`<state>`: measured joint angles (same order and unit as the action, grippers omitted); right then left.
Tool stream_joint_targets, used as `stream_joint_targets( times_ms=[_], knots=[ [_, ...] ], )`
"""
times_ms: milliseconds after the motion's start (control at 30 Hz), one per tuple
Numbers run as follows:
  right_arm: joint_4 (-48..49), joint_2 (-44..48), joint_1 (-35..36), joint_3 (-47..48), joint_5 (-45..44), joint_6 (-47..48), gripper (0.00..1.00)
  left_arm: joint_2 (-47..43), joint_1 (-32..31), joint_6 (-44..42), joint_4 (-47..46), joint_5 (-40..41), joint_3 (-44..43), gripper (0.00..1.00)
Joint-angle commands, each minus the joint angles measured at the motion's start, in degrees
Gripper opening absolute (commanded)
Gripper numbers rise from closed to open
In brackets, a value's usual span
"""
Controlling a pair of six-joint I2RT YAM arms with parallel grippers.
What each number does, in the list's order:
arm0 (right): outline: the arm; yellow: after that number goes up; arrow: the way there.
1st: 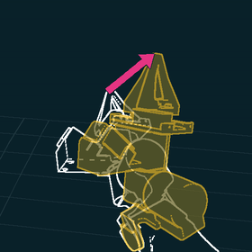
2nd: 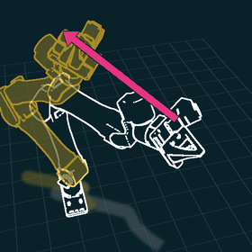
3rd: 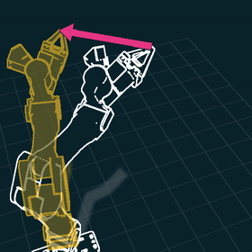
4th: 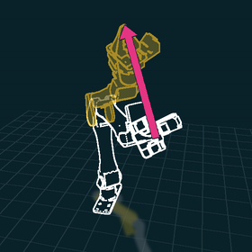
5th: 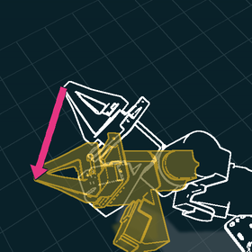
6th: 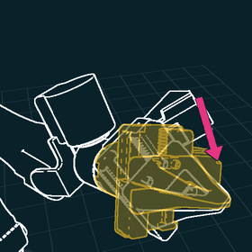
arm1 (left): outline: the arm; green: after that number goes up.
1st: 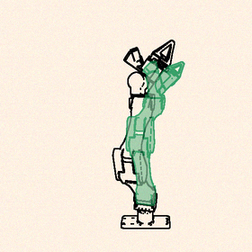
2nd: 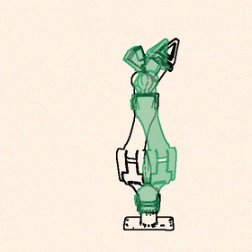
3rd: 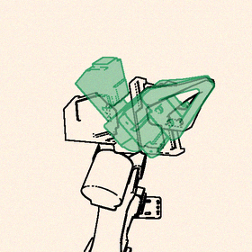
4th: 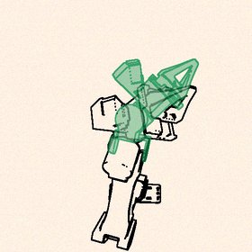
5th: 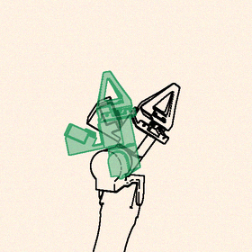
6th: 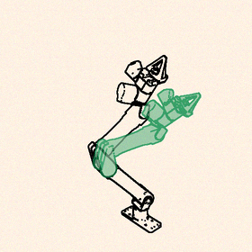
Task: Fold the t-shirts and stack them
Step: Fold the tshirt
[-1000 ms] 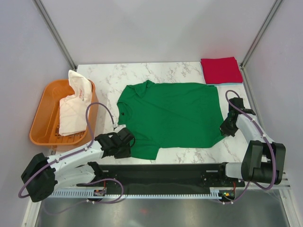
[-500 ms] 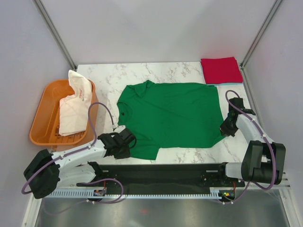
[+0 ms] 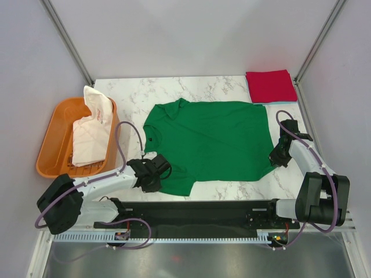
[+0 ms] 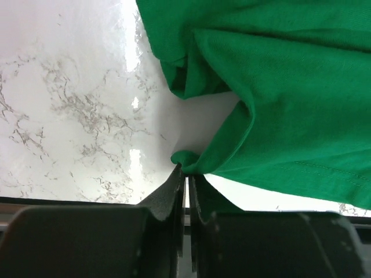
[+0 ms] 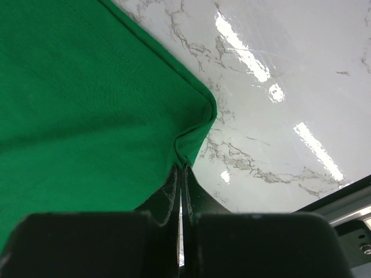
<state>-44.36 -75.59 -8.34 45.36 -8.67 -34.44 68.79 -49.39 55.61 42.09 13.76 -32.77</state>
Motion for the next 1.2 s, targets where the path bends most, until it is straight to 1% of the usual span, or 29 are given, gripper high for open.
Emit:
stream_joint_targets(
  times_ms=[0, 33, 133, 200, 333, 467, 667, 900, 967, 1033, 1133, 1167],
  knots=[
    [0.85, 0.45, 0.25, -0.28, -0.47, 0.42, 0.00, 1.25, -0.27, 0.11, -0.69, 3.91, -2.20, 0.09],
    [0.85, 0.36, 0.25, -0.36, -0.74, 0.42, 0.00, 0.82, -0.27, -0.15, -0.52, 4.08, -2.55, 0.02],
    [0.50, 0.62, 0.25, -0.28, -1.26, 0.33, 0.00, -1.02, -0.45, 0.37, 1.15, 1.90, -4.14, 0.02],
    [-1.16, 0.71, 0.25, 0.16, -1.88, 0.07, 0.00, -3.92, -0.45, 1.16, 2.73, 1.36, -5.45, 0.02],
    [-2.84, 2.29, 0.25, 1.04, -3.28, -0.98, 0.00, -8.58, -0.54, 2.92, 10.36, 1.88, -8.79, 0.02],
    [-5.82, 3.17, 0.25, 2.62, -5.83, -1.60, 0.00, -11.66, -0.54, 3.71, 14.07, 1.45, -12.21, 0.02],
    [-9.25, 6.33, 0.25, 4.38, -6.89, -2.04, 0.00, -14.21, -0.54, 3.71, 16.71, -0.93, -14.07, 0.02],
    [-12.68, 12.83, 0.25, 3.86, -6.63, -2.39, 0.00, -18.25, -0.54, 4.59, 19.17, -2.77, -14.68, 0.02],
    [-12.68, 13.54, 0.25, 3.50, -6.54, -2.39, 0.00, -18.26, -0.54, 4.24, 19.52, -1.90, -15.65, 0.02],
    [-12.33, 13.37, 0.25, 4.29, -6.89, -2.48, 0.00, -17.12, -0.54, 2.75, 20.22, 1.35, -18.37, 0.02],
    [-9.88, 11.53, 0.25, 6.92, -6.89, -1.78, 0.00, -11.95, 0.69, -0.15, 20.32, 3.82, -23.11, 0.02],
    [-8.65, 10.74, 0.25, 8.06, -5.32, -1.25, 0.00, -9.23, 2.00, -1.64, 20.32, 3.82, -23.99, 0.02]
  ],
)
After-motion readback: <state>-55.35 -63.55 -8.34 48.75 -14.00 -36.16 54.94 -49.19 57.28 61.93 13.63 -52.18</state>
